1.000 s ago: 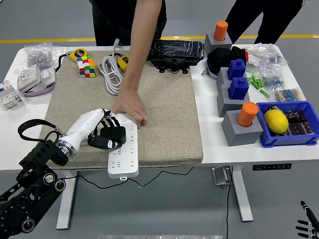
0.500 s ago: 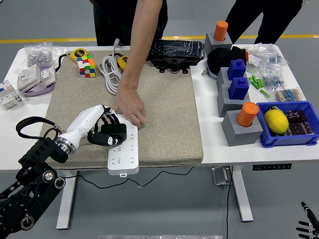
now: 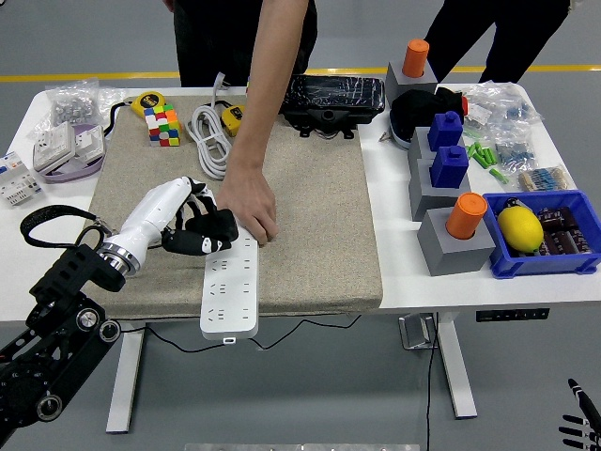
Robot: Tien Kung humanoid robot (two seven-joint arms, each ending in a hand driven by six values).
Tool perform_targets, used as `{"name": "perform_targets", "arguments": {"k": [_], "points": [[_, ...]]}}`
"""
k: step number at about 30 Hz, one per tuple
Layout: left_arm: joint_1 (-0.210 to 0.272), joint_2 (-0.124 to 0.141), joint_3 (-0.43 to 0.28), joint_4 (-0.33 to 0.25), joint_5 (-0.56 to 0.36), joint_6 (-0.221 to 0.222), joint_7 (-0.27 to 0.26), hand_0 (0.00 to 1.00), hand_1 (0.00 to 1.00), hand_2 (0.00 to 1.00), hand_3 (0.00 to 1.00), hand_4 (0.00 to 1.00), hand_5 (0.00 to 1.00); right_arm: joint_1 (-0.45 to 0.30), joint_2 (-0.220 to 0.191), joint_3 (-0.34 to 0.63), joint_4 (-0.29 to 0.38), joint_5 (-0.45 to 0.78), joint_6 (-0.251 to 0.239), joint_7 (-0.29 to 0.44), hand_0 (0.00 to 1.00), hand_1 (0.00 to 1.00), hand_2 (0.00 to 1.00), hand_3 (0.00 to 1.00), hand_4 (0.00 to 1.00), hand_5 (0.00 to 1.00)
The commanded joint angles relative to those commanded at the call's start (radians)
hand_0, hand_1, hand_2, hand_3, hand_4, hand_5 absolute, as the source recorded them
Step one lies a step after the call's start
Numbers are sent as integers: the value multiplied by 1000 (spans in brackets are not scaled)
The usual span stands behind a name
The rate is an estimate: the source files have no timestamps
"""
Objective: Pick up the plug,place it near the board,insert it into the board,press the button
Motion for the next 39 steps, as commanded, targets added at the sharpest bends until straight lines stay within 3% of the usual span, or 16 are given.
{"name": "perform_targets", "arguments": {"k": [9, 14, 19, 25, 39], "points": [[-36, -4, -112, 46, 92, 33, 14, 143, 59, 181, 301, 826, 2, 0, 3, -5, 0, 10, 0, 0, 854, 750, 703, 760, 998, 998], [-57, -1, -184, 124, 166, 63, 16, 143, 59, 181, 301, 826, 2, -1, 3, -3, 0, 11, -1, -1, 854, 750, 703, 760, 998, 998], [-63, -2, -222, 191, 180, 81, 5, 151, 64, 180, 306, 828, 2, -4, 3, -1, 0, 11, -1, -1, 853, 750, 703, 760, 998, 998], [-44, -15, -211, 246, 116, 83, -21, 150, 70, 180, 307, 828, 2, -5, 7, -4, 0, 17, -1, -1, 853, 750, 703, 761, 998, 998], [-29, -32, -154, 281, 73, 53, -27, 160, 84, 182, 310, 820, 2, -4, 5, -8, 0, 19, -1, 0, 854, 750, 703, 761, 998, 998]]}}
